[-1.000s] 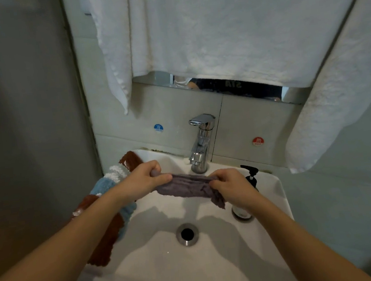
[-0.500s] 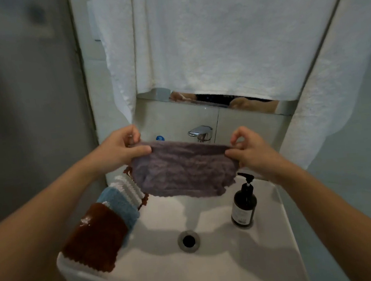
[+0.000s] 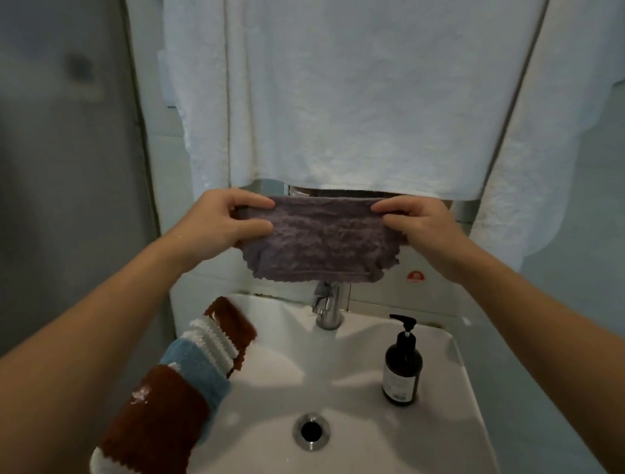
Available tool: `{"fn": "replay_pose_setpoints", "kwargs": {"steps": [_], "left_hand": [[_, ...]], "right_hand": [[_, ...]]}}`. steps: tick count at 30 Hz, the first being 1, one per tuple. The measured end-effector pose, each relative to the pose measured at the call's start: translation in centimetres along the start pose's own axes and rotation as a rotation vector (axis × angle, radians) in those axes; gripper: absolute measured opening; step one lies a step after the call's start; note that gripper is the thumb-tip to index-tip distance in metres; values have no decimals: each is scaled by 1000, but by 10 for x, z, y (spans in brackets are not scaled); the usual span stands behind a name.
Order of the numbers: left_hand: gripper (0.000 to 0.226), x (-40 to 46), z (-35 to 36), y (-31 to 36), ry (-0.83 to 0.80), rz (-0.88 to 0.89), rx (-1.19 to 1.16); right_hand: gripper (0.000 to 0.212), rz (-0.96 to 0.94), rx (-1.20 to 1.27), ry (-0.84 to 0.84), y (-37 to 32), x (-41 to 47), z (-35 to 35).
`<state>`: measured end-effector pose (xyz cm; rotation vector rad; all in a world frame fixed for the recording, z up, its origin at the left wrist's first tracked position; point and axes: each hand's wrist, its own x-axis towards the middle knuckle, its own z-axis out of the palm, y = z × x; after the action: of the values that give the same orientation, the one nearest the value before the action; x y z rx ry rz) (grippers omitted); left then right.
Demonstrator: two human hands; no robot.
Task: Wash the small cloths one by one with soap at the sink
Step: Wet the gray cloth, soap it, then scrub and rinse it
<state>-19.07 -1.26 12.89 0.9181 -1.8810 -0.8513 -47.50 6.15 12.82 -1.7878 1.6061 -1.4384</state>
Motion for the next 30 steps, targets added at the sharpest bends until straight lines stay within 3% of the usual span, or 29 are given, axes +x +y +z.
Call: {"fn": "replay_pose_setpoints", "kwargs": {"steps": [1,4,9,22,30], "left_hand": [[41,0,1,2,4,7,13],[58,1,2,8,-4,19,58],[70,5,2,14,-91,12,129],[69,-4,63,35,-295,-46,-2],[69,-47,167,5,-556,-177,-134]], "right_hand": [[19,-6,-3,5,1,0,-1],[40,0,-115,42,1,3,-5],[54,18,-288,3,-3,9,-21],[56,158,-321,-43,12,-36,-89],[57,452,-294,-108,87,-133,-133]]}}
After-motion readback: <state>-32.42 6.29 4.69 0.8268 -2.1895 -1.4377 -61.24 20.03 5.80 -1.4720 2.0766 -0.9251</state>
